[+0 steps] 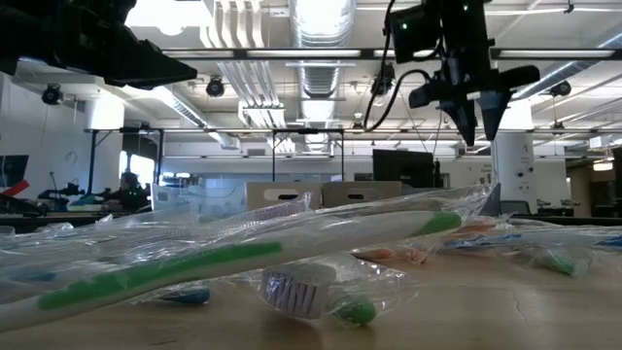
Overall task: Pick & Place Toothbrushes
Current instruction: Put the orange toothbrush into the white bin
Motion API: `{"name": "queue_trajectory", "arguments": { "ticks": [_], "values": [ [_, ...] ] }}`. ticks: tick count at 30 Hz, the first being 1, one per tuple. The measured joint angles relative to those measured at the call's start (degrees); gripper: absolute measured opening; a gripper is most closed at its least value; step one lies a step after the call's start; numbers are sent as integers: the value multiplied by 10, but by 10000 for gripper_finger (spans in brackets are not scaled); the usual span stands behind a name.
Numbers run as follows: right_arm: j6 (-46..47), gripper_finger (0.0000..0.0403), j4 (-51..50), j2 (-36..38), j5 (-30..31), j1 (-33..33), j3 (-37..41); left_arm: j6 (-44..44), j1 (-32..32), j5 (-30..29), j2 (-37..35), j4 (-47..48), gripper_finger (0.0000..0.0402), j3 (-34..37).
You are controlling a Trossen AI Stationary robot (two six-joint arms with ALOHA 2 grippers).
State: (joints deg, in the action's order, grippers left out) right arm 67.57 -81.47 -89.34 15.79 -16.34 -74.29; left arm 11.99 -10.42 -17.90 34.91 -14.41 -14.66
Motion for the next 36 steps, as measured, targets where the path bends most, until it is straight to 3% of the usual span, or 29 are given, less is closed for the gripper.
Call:
{"name": "queue_trajectory", "arguments": {
  "ticks": [11,26,36],
  "values": [
    [27,191,125,0,0,-49,68,0,0,0,0,0,147,0],
    [55,164,223,0,-30,-95,179,0,0,0,0,0,147,0],
    [66,214,304,0,-39,-96,234,0,0,0,0,0,147,0]
  ]
}}
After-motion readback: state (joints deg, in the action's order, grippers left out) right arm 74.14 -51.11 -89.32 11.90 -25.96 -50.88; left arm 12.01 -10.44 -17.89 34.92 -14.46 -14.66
